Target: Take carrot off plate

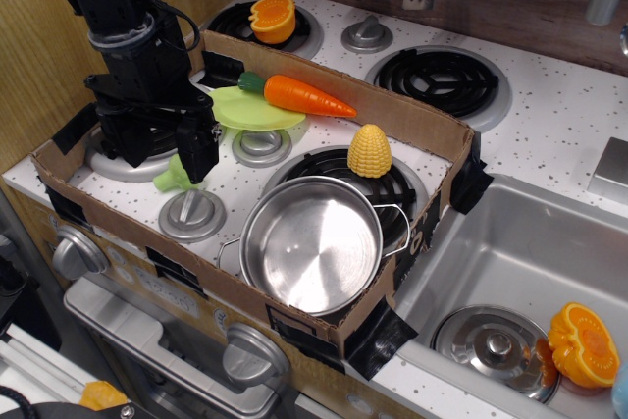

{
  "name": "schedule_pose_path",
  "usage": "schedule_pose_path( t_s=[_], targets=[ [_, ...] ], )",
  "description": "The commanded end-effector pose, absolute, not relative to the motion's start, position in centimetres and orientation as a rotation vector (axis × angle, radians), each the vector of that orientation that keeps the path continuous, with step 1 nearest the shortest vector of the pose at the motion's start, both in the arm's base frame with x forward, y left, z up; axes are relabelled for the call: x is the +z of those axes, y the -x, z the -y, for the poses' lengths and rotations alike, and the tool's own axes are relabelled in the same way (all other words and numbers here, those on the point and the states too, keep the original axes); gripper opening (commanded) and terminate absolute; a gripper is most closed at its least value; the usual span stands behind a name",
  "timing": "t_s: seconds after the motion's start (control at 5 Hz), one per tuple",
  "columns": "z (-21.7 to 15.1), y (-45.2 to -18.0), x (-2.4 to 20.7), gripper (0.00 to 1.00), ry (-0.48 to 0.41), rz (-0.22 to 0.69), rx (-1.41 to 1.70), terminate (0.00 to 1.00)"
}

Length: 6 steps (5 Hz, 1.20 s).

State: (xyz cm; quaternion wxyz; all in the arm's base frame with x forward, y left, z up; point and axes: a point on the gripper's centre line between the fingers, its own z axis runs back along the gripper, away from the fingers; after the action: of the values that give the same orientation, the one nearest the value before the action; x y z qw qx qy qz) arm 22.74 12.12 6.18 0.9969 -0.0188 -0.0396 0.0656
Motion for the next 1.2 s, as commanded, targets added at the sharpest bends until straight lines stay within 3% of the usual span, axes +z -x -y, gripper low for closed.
schedule_pose_path(
  t_s=[0.0, 0.2, 0.8, 1.0],
  targets=[
    [-12.1, -22.7, 6.2, 1.0, 0.038, 0.079, 0.131, 0.0],
    [-11.6, -24.0, 7.5, 1.0, 0.004, 0.084, 0.313, 0.0],
    [-11.6, -28.0, 10.5, 1.0, -0.089, 0.211, 0.889, 0.0],
    [-12.4, -29.7, 10.2, 1.0, -0.019, 0.324, 0.942, 0.0]
  ],
)
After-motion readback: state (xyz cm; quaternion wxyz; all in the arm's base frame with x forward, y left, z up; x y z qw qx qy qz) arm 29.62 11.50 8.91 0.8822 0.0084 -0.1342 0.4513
